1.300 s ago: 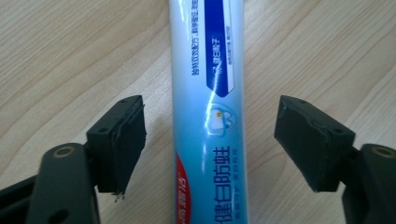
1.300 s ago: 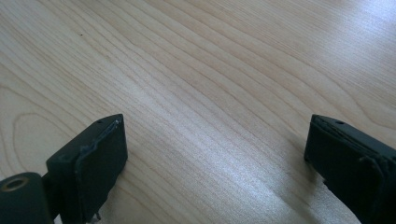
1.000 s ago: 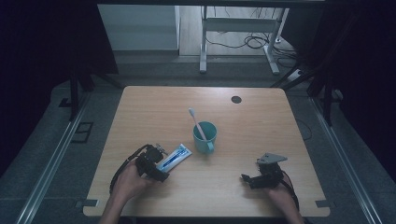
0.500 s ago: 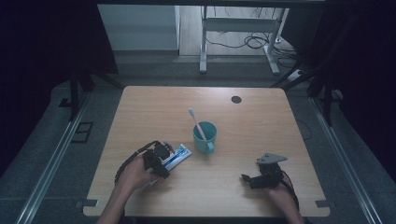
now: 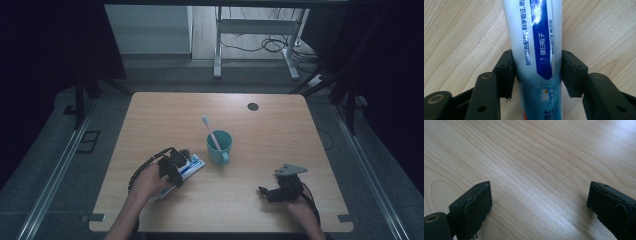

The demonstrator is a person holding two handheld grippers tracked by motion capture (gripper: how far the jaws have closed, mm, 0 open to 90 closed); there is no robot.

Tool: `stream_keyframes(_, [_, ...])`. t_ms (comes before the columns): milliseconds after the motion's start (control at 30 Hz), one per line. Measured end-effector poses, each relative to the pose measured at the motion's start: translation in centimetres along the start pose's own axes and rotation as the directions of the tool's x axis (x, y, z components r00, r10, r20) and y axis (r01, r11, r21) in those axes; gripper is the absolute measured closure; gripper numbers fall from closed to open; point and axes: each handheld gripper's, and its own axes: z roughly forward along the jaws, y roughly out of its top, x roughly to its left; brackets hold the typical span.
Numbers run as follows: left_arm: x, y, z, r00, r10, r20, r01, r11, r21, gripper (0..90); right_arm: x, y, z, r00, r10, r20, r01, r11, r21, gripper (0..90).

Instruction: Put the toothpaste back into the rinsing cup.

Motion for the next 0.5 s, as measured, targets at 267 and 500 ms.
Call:
stream_keyframes(267, [0.01, 0.17, -0.6, 1.0, 0.006, 0.006, -0.006, 0.9999, 0.016, 65.2, 0.0, 0.0, -0.01, 1.0, 0.0, 0.0, 0.0, 1.0, 0.001, 5.7])
stream_keyframes(500, [0.17, -0.32, -0.83, 0.9998, 0.007, 0.021, -0.007, 0.9998, -0.017, 70.1, -0.01, 0.0, -0.01, 1.0, -0.001, 0.0, 0.001, 1.0, 0.001, 5.7])
